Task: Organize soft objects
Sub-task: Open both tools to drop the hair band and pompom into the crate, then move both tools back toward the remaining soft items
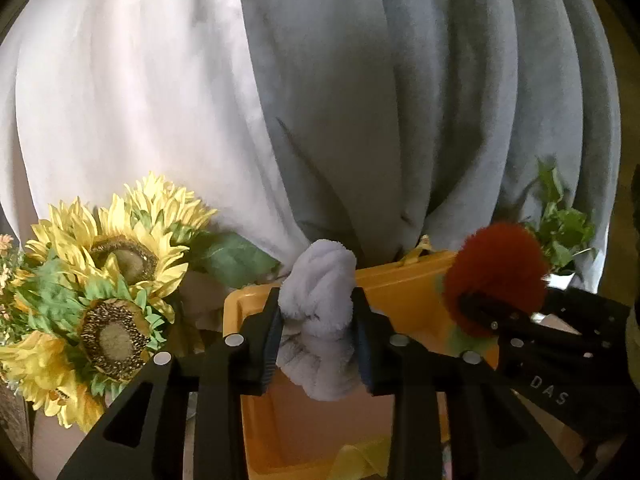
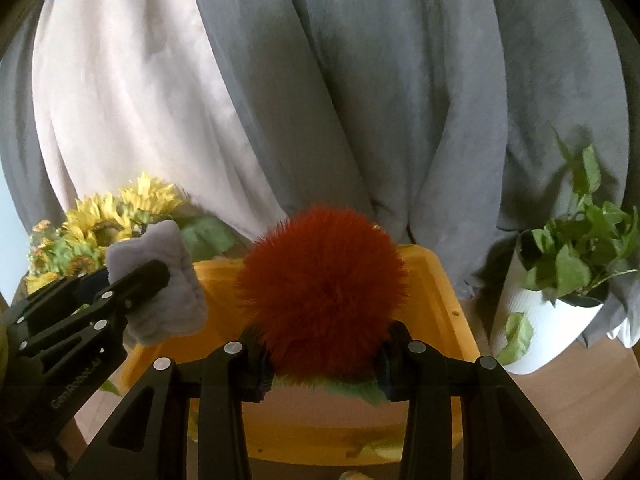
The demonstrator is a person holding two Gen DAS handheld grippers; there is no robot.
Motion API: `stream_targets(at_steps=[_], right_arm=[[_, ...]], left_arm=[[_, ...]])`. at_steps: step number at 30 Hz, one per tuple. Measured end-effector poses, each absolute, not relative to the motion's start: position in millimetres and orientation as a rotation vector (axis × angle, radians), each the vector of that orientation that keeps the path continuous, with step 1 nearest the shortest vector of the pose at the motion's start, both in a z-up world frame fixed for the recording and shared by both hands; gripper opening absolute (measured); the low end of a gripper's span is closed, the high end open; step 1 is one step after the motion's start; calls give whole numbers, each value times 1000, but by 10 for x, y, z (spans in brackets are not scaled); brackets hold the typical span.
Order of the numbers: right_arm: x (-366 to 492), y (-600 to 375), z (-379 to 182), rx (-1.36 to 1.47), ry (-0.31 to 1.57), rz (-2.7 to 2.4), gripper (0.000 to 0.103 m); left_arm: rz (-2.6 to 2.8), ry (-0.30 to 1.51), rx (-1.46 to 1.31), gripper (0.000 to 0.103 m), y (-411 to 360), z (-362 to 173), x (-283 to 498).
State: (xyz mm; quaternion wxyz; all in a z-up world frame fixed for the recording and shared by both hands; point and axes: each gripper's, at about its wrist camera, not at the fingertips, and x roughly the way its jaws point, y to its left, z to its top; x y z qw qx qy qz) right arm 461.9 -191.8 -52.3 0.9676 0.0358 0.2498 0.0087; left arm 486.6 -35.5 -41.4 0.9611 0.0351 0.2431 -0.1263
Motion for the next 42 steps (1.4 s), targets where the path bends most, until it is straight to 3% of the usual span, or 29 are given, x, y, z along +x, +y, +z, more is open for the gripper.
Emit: stream_targets(at_steps=[2, 3, 4, 10, 22, 42], right_arm=[[4660, -1913, -538, 66, 508, 10, 57], [4689, -1925, -545, 63, 511, 0, 69], [4700, -1933, -546, 65, 509, -9, 75], [4744, -1999, -567, 89, 542, -10, 75], [4355, -2046, -423, 94, 503, -51, 75], [3289, -2056, -50, 115, 398, -126, 76]], left_arm=[[-254, 505, 62, 53, -363, -457, 4922], [-253, 506, 55, 59, -364, -465, 4936], [-247, 505, 51, 60, -363, -482, 4942], [-235, 511, 55, 66, -398, -515, 4886], [-219, 473, 39, 67, -320, -306, 4441], [-222, 370, 54, 99, -208, 95, 3485]])
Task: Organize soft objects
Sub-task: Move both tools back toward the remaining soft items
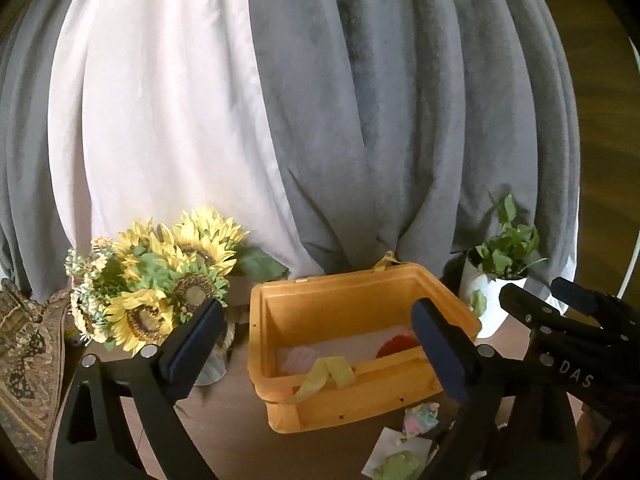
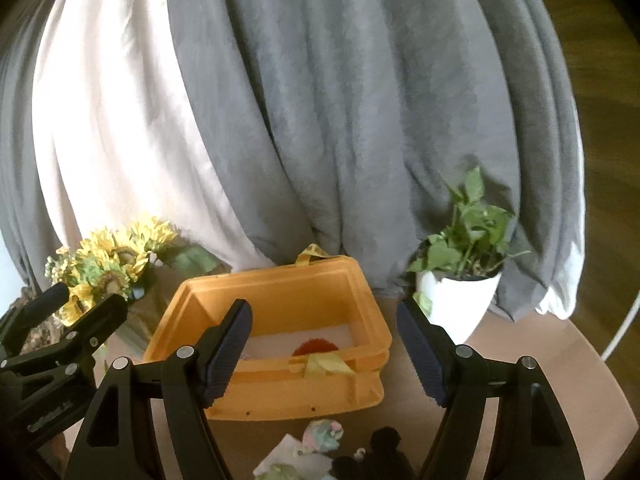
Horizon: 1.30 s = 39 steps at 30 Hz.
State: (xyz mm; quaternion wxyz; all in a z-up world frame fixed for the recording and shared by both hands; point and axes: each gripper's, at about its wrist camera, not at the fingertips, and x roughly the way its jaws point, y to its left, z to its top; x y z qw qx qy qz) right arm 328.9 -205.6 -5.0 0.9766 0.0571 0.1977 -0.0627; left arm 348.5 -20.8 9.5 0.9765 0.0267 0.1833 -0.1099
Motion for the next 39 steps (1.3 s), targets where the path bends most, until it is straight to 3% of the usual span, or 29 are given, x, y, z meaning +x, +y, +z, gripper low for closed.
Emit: stream_targets(at_steps=[5, 24, 39], right_arm=[[3060, -2018, -52, 128, 396, -165, 76], [2171, -1929, -196, 156, 338, -319, 76], [2040, -2217, -506, 129, 403, -223, 76]], left_arm=[[-243, 362, 57, 103, -140, 94, 3290], [-284, 369, 87, 103, -67, -64, 2637], [-234, 425, 69, 103, -362, -417, 2326]])
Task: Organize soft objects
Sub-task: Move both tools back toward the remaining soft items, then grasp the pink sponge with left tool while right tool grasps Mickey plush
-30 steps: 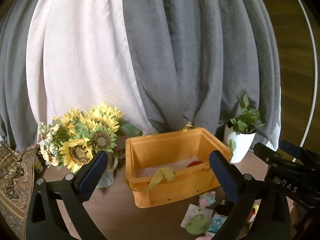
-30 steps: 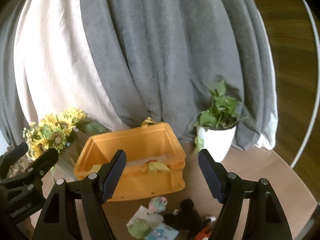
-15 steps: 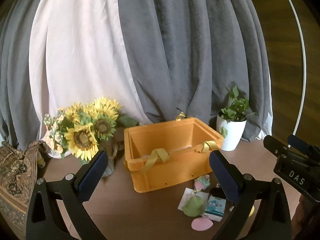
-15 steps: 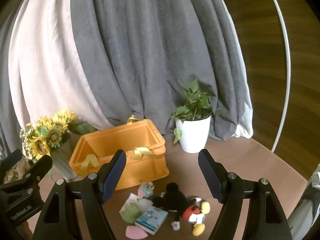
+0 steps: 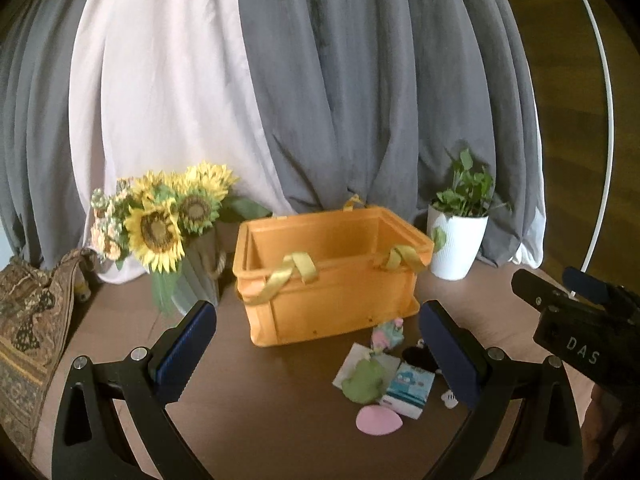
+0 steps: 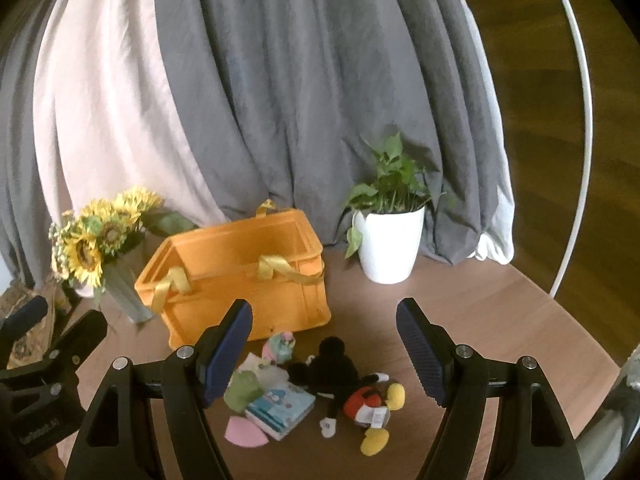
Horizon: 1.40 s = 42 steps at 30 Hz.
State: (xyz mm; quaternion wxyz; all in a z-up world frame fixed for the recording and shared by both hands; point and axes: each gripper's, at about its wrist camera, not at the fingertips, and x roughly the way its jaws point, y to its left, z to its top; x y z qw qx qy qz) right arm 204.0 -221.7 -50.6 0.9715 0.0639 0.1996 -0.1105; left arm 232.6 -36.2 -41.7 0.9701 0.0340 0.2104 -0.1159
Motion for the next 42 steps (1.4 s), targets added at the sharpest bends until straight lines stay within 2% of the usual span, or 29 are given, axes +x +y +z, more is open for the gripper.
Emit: stream_targets(at_steps=[20, 42], right_arm=[[2198, -2594, -1287, 112, 612, -119, 75], [2585, -2675, -1958, 63, 734, -74, 75]], left_arm=[[-176, 602, 115, 102, -796, -1225, 2217], [-225, 779, 161, 89, -1061, -2037, 2595]])
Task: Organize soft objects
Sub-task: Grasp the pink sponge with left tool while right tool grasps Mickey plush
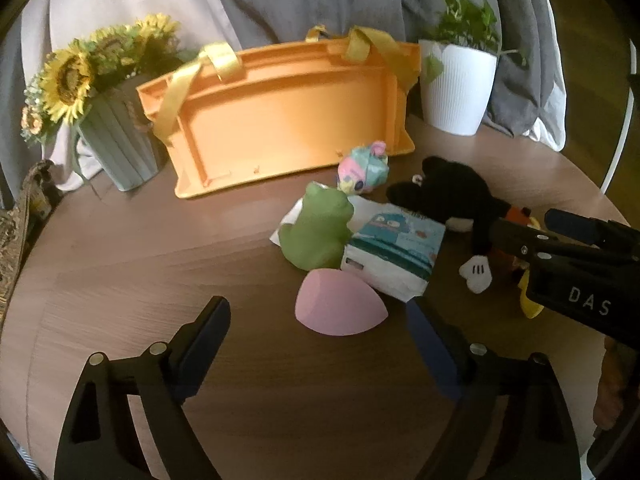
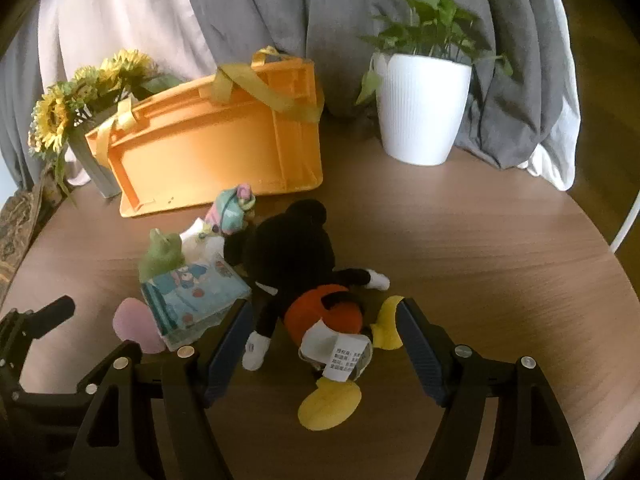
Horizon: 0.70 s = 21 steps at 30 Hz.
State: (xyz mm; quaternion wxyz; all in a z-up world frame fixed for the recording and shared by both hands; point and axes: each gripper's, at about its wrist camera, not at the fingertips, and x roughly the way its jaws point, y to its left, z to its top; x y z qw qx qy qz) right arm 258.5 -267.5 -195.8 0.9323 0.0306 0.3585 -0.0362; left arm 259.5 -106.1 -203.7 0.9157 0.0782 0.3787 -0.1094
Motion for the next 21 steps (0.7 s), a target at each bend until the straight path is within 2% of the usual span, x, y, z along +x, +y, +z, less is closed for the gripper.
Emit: stream_targets(at_steps=[6, 11, 15, 18, 21], right_arm=[[2673, -2699, -2049, 57, 753, -64, 74], [2739, -2702, -2095, 52, 759, -50, 71], [2778, -2696, -2118, 47, 764, -34, 65], [2804, -2695, -2137, 48, 774, -21, 56], [2802, -2692, -2148, 47, 779, -25, 47]], left_arm=[[-228, 804, 175, 86, -1105, -2137, 2691], [-235, 824, 165, 78, -1114, -2169, 2755], [-249, 841, 155, 68, -1124, -2181, 2783], [-274, 850, 148, 58, -1142, -2182, 2784], [-286, 851, 147, 52, -1163, -2186, 2780]])
